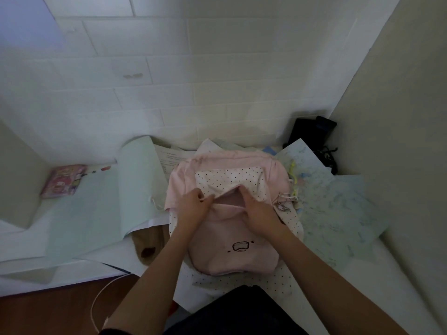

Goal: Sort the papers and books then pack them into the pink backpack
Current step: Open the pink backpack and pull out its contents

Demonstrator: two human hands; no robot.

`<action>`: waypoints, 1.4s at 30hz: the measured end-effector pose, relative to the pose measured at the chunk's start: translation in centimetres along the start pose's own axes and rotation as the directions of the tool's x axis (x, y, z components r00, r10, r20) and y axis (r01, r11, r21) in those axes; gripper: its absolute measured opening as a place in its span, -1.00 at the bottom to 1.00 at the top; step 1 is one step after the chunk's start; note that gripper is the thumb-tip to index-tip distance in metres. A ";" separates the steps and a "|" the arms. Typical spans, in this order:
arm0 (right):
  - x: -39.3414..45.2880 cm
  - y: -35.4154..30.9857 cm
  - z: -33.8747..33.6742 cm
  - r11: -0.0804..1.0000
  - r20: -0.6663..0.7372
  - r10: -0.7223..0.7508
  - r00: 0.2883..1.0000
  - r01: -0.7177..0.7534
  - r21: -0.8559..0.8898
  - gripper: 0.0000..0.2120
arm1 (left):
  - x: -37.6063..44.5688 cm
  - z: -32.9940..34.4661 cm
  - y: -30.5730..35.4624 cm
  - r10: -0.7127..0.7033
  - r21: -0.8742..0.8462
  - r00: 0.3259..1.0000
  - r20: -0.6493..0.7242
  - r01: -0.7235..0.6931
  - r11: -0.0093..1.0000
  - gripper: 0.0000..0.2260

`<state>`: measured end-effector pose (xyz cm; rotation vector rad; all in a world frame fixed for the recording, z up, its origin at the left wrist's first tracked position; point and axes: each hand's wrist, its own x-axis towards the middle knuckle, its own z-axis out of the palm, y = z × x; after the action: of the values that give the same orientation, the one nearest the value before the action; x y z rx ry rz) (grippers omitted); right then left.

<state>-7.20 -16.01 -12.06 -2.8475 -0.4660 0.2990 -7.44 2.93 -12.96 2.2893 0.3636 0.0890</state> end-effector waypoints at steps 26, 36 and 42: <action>-6.8 -3.1 -1.2 0.987 0.268 0.055 0.962 -0.012 -0.162 -0.67 | -2.0 -2.2 -2.1 0.147 0.041 0.958 0.247 -0.162 0.986 -0.82; 2.0 -2.2 -6.0 0.955 -0.452 0.293 0.842 -0.282 0.093 -0.74 | -5.1 -3.9 0.5 0.328 0.035 0.886 -0.327 -0.336 0.941 -0.79; 1.2 0.0 1.3 0.991 0.212 0.129 0.969 -0.117 -0.066 -0.44 | -4.3 -0.9 0.2 0.400 0.479 0.756 0.518 -0.644 0.596 -0.27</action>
<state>-6.37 -15.28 -13.51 -2.9147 -0.3414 0.6335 -11.62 2.20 -11.95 2.9486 -0.6199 -0.1890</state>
